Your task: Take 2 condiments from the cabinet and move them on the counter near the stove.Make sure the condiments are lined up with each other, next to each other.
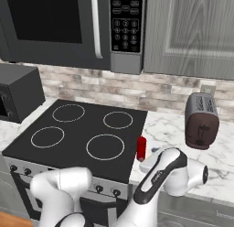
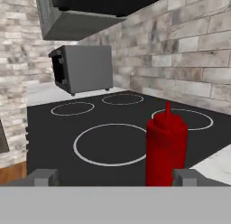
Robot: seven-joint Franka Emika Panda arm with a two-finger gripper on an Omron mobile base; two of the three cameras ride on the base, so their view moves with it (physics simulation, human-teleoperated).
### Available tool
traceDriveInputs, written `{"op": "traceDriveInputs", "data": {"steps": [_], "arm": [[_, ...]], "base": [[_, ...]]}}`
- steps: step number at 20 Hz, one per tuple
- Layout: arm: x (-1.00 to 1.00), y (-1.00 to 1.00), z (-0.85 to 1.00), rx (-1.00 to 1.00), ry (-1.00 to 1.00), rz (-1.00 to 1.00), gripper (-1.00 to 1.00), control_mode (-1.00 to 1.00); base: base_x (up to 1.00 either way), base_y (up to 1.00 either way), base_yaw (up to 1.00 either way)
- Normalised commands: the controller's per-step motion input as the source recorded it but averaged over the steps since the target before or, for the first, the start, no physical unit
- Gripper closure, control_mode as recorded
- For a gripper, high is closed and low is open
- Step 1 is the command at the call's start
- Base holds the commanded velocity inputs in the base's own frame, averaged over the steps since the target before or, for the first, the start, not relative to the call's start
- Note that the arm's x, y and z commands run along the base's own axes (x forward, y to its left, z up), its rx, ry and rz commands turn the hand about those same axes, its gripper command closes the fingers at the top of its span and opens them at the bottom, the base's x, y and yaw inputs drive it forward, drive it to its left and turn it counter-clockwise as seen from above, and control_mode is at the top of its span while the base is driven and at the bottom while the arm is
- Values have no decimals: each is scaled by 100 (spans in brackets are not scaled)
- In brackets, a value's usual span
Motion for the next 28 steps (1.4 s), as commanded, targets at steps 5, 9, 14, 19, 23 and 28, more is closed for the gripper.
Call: {"op": "traceDriveInputs", "data": {"steps": [5, 9, 14, 19, 23, 28], "arm": [[-59, 5, 98, 0, 28, -3, -100, -100], [-35, 47, 88, -2, 44, -15, -100, -100], [-12, 84, 65, -8, 46, -26, -100, -100], [0, 100, 38, -12, 19, -30, -100, -100], [0, 99, 28, -8, 8, -28, -100, -100], [0, 87, 16, -5, 10, -27, -100, -100]], "base": [[0, 0, 0], [0, 0, 0], [0, 0, 0], [0, 0, 0], [0, 0, 0], [0, 0, 0]]}}
